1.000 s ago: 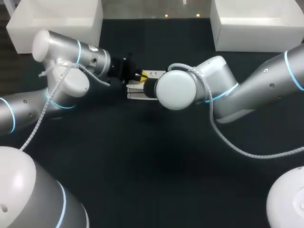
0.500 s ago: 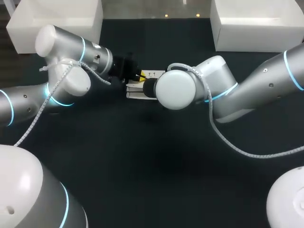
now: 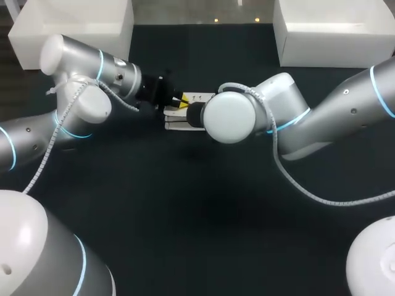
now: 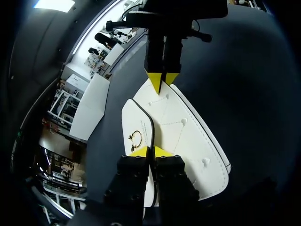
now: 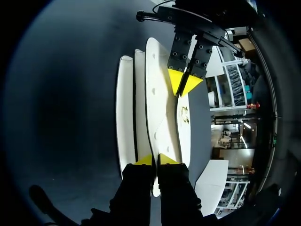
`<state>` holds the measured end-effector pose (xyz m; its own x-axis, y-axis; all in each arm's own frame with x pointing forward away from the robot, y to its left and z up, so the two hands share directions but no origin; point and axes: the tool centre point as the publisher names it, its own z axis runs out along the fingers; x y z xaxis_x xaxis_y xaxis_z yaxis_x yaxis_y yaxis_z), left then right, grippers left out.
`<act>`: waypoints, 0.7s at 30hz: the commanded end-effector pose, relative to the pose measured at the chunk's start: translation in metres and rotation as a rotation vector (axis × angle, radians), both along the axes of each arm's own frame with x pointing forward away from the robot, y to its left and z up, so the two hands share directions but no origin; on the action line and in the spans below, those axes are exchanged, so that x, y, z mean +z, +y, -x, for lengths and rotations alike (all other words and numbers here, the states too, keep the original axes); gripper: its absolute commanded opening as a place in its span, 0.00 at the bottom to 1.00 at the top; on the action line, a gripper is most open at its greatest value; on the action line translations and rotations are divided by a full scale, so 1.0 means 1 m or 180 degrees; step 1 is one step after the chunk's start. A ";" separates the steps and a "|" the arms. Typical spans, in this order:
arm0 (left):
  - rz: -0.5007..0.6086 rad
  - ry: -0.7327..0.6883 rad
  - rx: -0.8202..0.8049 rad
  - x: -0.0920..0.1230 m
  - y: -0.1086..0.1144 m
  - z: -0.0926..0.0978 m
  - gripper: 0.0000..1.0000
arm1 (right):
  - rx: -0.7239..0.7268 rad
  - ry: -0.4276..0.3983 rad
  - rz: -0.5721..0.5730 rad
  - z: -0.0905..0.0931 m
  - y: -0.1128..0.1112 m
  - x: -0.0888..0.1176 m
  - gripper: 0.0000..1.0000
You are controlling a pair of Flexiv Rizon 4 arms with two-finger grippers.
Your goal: Pick up the bag, open it, inspect its contents, close it, and place it on the opposite side
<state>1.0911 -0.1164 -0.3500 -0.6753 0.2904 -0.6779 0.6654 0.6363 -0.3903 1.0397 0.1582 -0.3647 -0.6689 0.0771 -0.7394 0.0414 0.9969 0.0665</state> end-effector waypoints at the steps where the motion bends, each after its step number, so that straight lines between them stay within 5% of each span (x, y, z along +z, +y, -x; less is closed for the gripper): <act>1: 0.0046 0.0007 -0.0025 -0.003 0.007 -0.003 0.00 | -0.0003 -0.0011 -0.0002 -0.001 0.000 -0.002 0.00; 4: 0.0073 -0.0024 -0.0035 0.001 0.001 -0.001 0.04 | -0.0003 -0.0011 -0.0002 -0.001 0.000 -0.002 0.00; 5: 0.0075 -0.0053 -0.0041 0.002 -0.003 -0.001 0.24 | -0.0003 -0.0011 -0.0002 -0.001 0.000 -0.002 0.00; 8: 0.0086 -0.0106 -0.0052 0.005 -0.010 -0.001 0.27 | -0.0003 -0.0011 -0.0002 -0.001 0.000 -0.002 0.00; 12: 0.0080 -0.0149 -0.0035 0.007 -0.017 -0.002 0.21 | -0.0003 -0.0011 -0.0002 -0.001 0.000 -0.002 0.00; 15: 0.0026 -0.0161 -0.0008 0.006 -0.019 -0.004 0.00 | -0.0003 -0.0011 -0.0002 -0.001 0.000 -0.002 0.00; 21: -0.0024 -0.0165 0.0011 0.004 -0.013 -0.001 0.00 | -0.0003 -0.0011 -0.0002 -0.001 0.000 -0.002 0.00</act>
